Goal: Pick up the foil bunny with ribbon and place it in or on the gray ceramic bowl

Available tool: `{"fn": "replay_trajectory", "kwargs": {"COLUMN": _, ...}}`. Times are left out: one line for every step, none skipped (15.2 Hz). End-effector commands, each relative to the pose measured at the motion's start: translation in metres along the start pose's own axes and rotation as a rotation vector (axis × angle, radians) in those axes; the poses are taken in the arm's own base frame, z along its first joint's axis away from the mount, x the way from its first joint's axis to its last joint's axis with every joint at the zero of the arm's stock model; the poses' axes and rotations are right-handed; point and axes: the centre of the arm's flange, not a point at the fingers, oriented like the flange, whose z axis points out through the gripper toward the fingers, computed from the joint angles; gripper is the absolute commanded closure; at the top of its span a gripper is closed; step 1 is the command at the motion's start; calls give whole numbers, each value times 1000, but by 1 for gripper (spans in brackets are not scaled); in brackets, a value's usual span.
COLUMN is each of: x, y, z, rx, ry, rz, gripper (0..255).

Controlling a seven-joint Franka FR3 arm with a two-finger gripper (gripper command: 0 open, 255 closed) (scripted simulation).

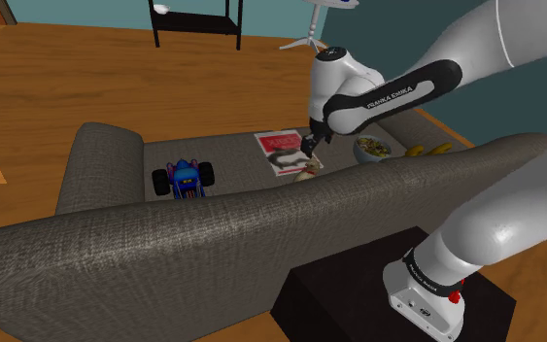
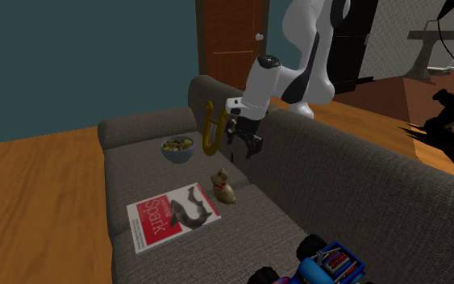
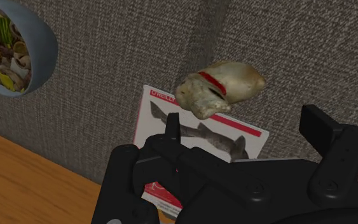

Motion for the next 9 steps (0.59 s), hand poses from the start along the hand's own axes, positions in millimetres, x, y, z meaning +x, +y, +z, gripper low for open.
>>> {"fn": "replay_trajectory", "kwargs": {"x": 12, "y": -4, "z": 25, "rx": -27, "ry": -5, "rz": 4, "gripper": 0}}
{"fn": "replay_trajectory", "kwargs": {"x": 19, "y": -5, "z": 37, "rx": -40, "ry": -8, "rz": 6, "gripper": 0}}
{"fn": "replay_trajectory", "kwargs": {"x": 25, "y": -6, "z": 49, "rx": -54, "ry": -11, "rz": 9, "gripper": 0}}
{"fn": "replay_trajectory", "kwargs": {"x": 31, "y": -6, "z": 61, "rx": -67, "ry": -14, "rz": 11, "gripper": 0}}
{"fn": "replay_trajectory", "kwargs": {"x": 37, "y": -7, "z": 73, "rx": -81, "ry": -17, "rz": 13, "gripper": 0}}
{"fn": "replay_trajectory", "kwargs": {"x": 38, "y": -7, "z": 75, "rx": -82, "ry": -18, "rz": 14, "gripper": 0}}
{"fn": "replay_trajectory", "kwargs": {"x": 38, "y": -7, "z": 80, "rx": -82, "ry": -18, "rz": 14, "gripper": 0}}
{"fn": "replay_trajectory", "kwargs": {"x": 38, "y": -6, "z": 85, "rx": -82, "ry": -18, "rz": 14, "gripper": 0}}
{"fn": "replay_trajectory", "kwargs": {"x": 38, "y": -6, "z": 90, "rx": -82, "ry": -18, "rz": 14, "gripper": 0}}
